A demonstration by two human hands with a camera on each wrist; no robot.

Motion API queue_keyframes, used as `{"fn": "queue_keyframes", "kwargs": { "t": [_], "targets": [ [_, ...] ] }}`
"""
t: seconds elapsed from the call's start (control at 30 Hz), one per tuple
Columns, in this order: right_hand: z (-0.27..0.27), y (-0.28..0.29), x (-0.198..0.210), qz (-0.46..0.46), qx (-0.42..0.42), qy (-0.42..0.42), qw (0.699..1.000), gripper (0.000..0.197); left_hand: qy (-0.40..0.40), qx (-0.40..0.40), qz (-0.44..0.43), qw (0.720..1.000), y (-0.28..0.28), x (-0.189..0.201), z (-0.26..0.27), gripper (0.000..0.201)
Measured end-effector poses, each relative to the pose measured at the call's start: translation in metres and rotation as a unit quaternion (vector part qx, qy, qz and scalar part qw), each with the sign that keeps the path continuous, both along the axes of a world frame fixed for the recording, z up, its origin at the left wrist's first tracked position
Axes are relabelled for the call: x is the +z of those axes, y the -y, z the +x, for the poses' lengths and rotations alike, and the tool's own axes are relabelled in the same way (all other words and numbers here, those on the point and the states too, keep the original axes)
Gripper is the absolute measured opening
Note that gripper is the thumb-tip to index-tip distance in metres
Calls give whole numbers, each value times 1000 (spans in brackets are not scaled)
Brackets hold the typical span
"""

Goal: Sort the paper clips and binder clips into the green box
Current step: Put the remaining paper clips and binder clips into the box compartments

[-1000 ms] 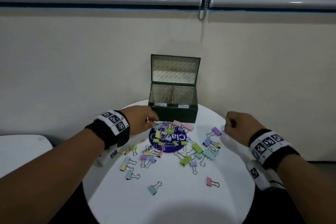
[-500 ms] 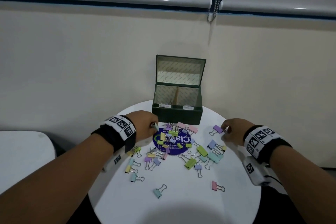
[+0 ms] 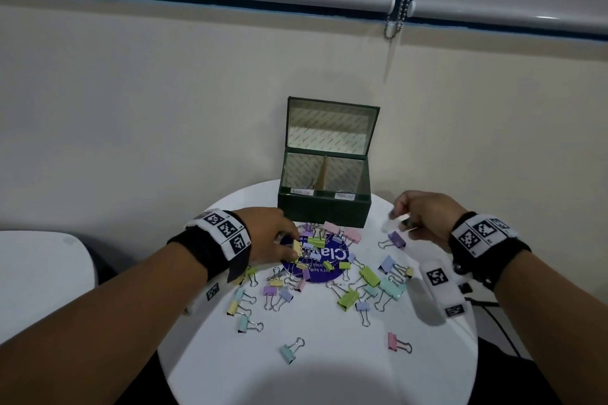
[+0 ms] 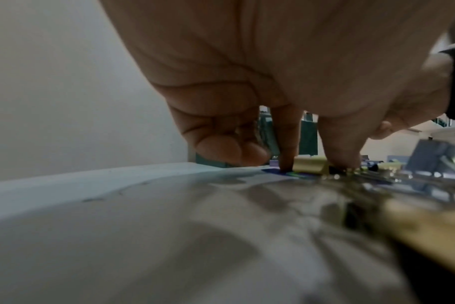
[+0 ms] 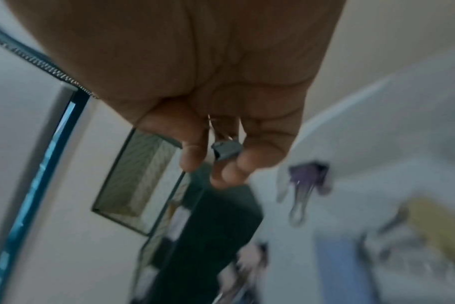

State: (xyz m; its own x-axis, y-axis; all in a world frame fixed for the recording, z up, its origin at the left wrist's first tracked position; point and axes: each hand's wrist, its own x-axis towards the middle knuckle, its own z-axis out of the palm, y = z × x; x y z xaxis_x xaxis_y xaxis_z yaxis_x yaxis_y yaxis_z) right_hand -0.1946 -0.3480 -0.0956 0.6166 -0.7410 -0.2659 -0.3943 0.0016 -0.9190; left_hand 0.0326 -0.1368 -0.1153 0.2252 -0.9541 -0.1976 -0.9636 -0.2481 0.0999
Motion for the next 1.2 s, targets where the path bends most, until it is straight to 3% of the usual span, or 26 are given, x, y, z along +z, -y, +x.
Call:
{"fn": "queue_keyframes", "kwargs": {
  "t": [0.07, 0.1, 0.17, 0.2, 0.27, 0.33, 0.43, 0.5, 0.6, 0.7, 0.83, 0.97, 1.1, 1.2],
  "targets": [
    [9, -15, 3, 126, 65, 45, 989, 26, 4, 2, 6, 1000, 0, -2, 1, 47],
    [15, -21, 3, 126, 104, 23, 986, 21, 1, 6, 0, 1000, -1, -2, 1, 46],
    [32, -32, 3, -40, 185, -113, 975, 16, -6, 15, -25, 1000, -2, -3, 2, 43],
    [41, -35, 1, -171, 216, -202, 940, 15, -11, 19, -41, 999, -3, -4, 3, 42],
    [57, -37, -7, -364, 243, -337, 834, 18, -26, 18, -76, 997, -5, -2, 4, 40],
    [67, -38, -16, -431, 242, -402, 771, 25, -39, 10, -117, 992, -6, 0, 6, 37],
    [69, -37, -13, -444, 262, -419, 747, 25, -51, 6, -190, 980, -8, 4, 10, 34],
    [65, -36, -1, -405, 271, -407, 772, 23, -51, 16, -217, 975, -9, 4, 12, 35],
    [60, -38, 25, -317, 284, -338, 839, 19, -34, 20, -207, 977, -6, 2, 14, 37],
    [68, -35, 53, -335, 258, -232, 876, 24, -29, 37, -222, 974, -5, 0, 16, 39],
    [101, -27, 69, -351, 157, -108, 917, 23, -30, 45, -225, 973, -5, 1, 15, 42],
    [132, -29, 64, -352, 146, -103, 919, 21, 2, 13, -225, 974, -8, 4, 12, 48],
    [150, -34, 58, -360, 135, -101, 918, 15, 9, 40, -244, 969, -10, 3, 13, 46],
    [153, -34, 57, -296, 161, -89, 937, 40, -14, 77, -261, 962, -8, 1, 18, 43]
  ]
}}
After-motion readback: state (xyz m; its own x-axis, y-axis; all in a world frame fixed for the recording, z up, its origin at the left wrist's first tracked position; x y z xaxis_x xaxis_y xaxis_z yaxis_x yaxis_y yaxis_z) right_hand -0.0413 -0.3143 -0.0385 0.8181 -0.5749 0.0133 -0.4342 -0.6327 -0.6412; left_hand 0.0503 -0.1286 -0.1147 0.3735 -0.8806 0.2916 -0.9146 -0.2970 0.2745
